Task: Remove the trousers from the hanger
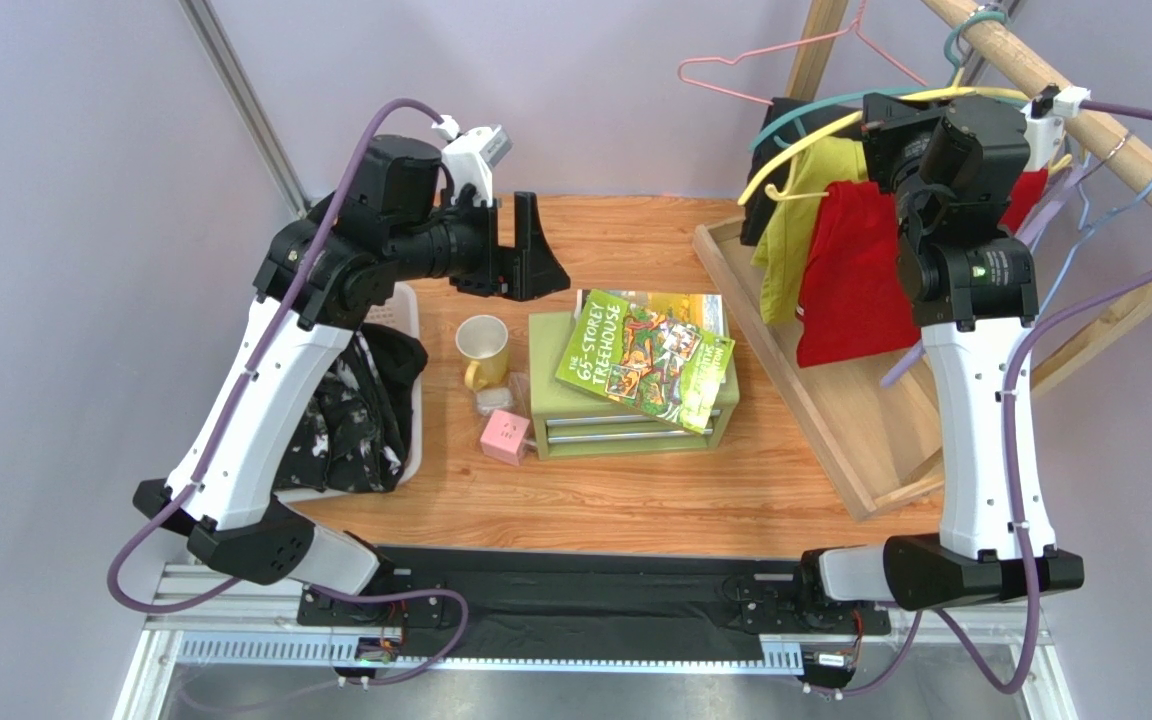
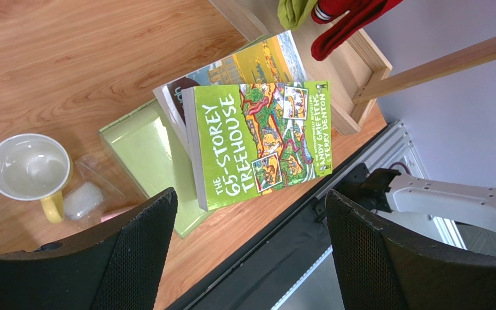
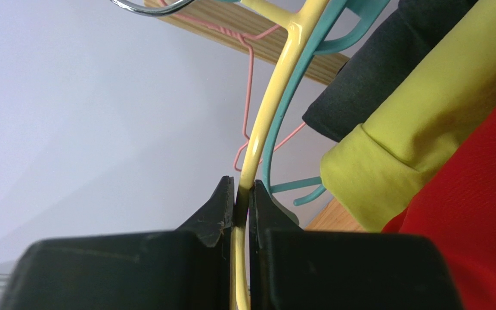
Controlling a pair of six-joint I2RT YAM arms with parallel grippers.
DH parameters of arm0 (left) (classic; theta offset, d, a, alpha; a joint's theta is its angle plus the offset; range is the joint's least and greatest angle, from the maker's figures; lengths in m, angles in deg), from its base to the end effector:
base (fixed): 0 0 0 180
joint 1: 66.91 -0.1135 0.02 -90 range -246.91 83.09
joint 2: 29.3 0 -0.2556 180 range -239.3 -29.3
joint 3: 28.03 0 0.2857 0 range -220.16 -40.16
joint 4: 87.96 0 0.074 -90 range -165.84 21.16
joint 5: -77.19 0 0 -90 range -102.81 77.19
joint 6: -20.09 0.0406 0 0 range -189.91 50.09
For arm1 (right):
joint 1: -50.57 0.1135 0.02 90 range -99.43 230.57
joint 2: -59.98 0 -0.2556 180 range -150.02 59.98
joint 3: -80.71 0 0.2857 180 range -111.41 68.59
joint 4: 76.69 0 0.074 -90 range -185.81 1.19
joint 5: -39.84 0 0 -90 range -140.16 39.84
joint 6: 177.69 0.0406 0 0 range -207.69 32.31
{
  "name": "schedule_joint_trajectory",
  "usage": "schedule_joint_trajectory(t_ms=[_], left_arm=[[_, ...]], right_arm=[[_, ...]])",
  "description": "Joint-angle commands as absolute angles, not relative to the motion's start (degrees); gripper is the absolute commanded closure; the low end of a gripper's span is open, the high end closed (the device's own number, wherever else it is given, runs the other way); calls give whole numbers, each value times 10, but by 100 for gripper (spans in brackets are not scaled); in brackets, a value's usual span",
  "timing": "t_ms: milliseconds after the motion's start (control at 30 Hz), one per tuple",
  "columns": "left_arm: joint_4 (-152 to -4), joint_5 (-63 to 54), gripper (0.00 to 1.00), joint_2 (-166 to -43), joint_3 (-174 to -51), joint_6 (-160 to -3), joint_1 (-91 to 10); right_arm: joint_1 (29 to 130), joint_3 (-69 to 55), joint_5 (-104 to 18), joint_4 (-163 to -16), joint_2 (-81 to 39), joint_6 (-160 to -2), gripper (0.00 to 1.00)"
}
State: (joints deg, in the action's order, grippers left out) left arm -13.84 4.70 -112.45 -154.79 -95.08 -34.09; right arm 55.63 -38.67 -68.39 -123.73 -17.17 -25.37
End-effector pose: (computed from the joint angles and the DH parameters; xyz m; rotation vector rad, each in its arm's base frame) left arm 0.2400 -0.1693 0.5071 0.3410 2.1892 -0.9086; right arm 0.2869 0.0126 0.5453 1.0169 1.3485 0.6291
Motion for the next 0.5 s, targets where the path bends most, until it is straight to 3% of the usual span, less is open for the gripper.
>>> schedule_joint_trajectory(t_ms=[0, 467], left_arm=[[-141, 55, 11, -1124, -1572, -937, -339], [-138, 55, 10, -1132, -1579, -929, -340]], right_arm=[[565, -441, -630, -1114, -161, -296, 100], [565, -375, -590, -1203, -82, -259, 100]])
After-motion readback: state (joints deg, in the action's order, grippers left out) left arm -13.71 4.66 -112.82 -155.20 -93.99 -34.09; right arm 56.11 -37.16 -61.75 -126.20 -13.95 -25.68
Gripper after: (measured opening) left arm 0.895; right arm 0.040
